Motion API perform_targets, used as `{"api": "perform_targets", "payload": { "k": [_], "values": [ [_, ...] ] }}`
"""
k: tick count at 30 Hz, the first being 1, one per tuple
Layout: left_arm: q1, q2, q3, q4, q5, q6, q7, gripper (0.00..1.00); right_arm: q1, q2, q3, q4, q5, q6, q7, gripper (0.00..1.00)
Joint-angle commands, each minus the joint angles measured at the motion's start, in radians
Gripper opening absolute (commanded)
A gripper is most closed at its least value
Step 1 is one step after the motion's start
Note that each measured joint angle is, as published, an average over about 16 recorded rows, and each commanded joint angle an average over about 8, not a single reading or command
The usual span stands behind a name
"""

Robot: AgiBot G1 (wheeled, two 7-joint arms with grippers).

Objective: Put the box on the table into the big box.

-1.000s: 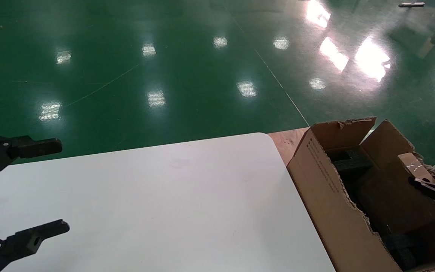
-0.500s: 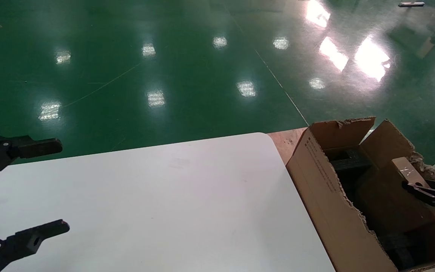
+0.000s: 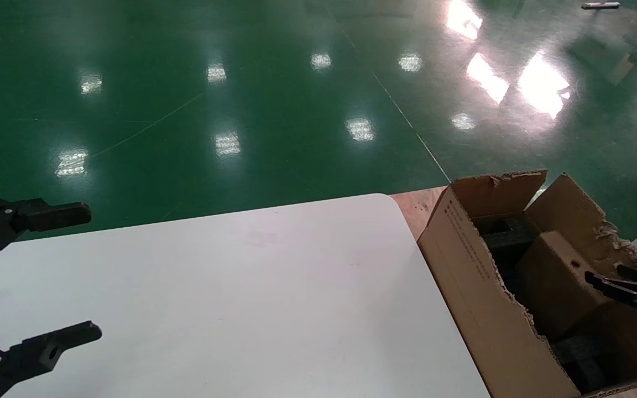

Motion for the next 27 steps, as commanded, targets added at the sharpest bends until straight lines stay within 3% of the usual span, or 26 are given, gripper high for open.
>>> {"api": "perform_targets", "payload": {
  "k": [1, 13, 27],
  "values": [
    [0.0, 0.0, 0.0, 0.0, 0.0, 0.0, 0.0, 1.0, 0.002, 0.001, 0.0, 0.002, -0.002, 0.002, 0.0, 1.0],
    [0.0, 0.0, 0.0, 0.0, 0.0, 0.0, 0.0, 1.0, 0.041, -0.004, 0.021, 0.006, -0.009, -0.033, -0.034, 1.0],
    [0.0, 0.0, 0.0, 0.0, 0.0, 0.0, 0.0, 1.0, 0.292, -0.01, 0.103, 0.096, -0.134, -0.184, -0.143, 1.0]
  ]
}}
